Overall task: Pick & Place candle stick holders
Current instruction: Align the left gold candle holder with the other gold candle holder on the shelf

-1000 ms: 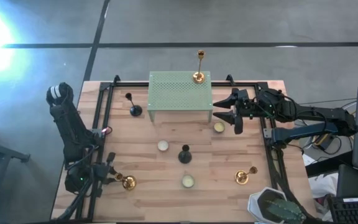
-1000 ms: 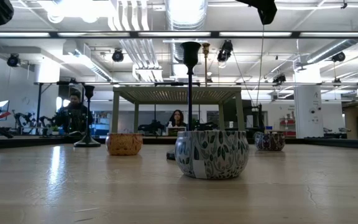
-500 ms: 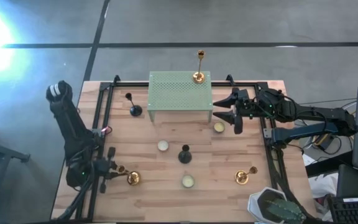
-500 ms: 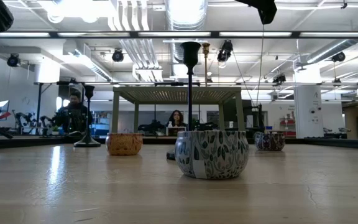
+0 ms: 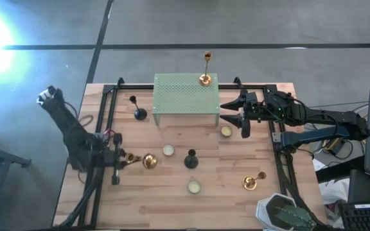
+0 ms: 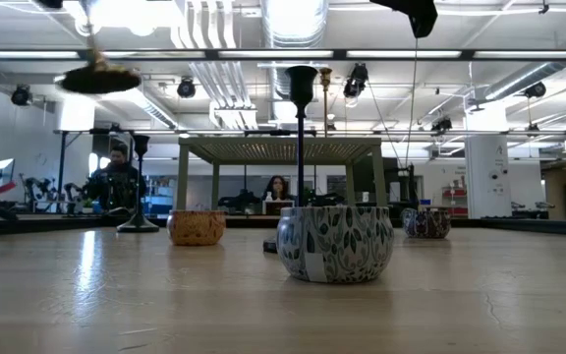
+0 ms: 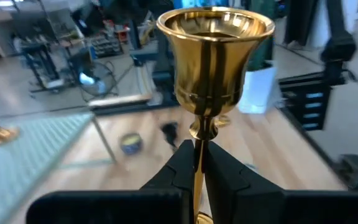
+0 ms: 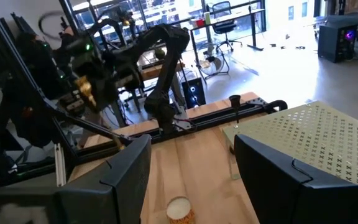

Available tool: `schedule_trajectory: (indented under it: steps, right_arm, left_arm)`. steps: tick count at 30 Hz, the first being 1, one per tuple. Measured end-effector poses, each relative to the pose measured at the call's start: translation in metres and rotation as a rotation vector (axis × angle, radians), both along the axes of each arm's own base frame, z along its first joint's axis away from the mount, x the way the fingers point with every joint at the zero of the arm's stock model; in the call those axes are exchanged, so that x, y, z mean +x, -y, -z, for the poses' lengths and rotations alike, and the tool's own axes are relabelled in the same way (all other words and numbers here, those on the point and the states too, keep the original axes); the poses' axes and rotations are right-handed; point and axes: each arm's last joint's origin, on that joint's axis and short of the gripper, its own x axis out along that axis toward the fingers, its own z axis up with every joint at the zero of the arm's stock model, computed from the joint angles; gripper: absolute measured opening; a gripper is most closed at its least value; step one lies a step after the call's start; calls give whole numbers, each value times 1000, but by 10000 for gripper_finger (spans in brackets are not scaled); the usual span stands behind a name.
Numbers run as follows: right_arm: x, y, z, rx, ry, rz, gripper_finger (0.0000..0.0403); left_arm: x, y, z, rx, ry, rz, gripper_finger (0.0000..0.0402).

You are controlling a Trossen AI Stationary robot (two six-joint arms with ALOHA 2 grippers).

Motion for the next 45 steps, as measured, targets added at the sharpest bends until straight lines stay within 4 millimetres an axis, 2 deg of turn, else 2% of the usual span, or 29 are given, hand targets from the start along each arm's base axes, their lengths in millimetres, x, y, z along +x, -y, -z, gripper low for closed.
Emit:
schedule_trajectory:
  steps: [6, 14, 24, 37, 45]
  right_arm:
    - [0, 0, 0, -23, -2, -2, 224]
    - [0, 0, 0, -48, -5, -1, 224]
    - [0, 2, 2, -111, -37, 48, 224]
    - [-4, 9, 13, -223, -195, 276, 224]
    - [-9, 14, 20, -245, -287, 487, 224]
  left_arm:
    - [24, -34, -30, 73, -42, -96, 21]
    - [56, -89, -49, 80, -59, -135, 21]
    - [90, -163, -63, 30, -98, -231, 21]
    - [136, -235, -78, 62, -108, -275, 21]
    - [151, -285, -70, 16, -130, -301, 21]
